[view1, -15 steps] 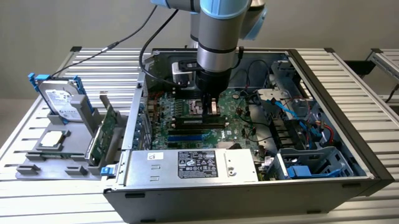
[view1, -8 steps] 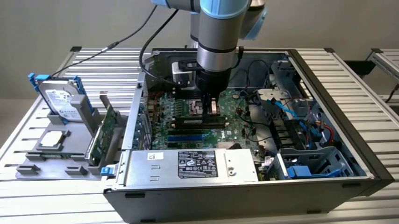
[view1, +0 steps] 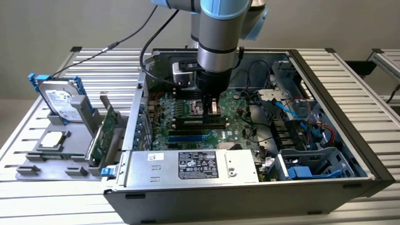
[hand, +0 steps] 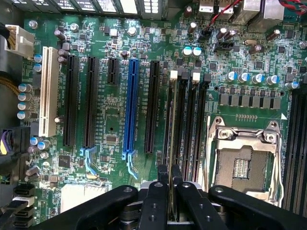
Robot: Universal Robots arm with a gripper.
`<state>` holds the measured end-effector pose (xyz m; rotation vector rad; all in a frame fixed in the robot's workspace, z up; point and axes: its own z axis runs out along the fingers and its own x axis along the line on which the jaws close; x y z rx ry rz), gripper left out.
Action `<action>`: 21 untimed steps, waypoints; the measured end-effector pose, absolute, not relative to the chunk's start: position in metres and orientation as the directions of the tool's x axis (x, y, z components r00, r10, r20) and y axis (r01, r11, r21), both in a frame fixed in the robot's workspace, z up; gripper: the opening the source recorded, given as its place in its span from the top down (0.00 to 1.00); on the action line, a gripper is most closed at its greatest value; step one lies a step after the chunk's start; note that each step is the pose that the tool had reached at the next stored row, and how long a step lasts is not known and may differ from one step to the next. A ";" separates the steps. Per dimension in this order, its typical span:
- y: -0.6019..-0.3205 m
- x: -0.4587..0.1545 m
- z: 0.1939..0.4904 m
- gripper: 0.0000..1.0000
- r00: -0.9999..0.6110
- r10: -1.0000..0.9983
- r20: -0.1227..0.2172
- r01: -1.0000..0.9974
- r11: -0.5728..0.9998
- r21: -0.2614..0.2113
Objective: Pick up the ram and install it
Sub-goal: 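Insert the ram into the slot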
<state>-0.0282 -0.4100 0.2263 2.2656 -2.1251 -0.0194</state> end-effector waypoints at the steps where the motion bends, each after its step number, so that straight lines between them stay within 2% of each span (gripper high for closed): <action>1: -0.410 -0.028 0.226 0.86 0.064 -0.998 0.015 -0.997 -0.063 0.034; 21: -0.410 -0.029 0.224 0.86 0.056 -0.998 0.015 -0.998 -0.055 0.034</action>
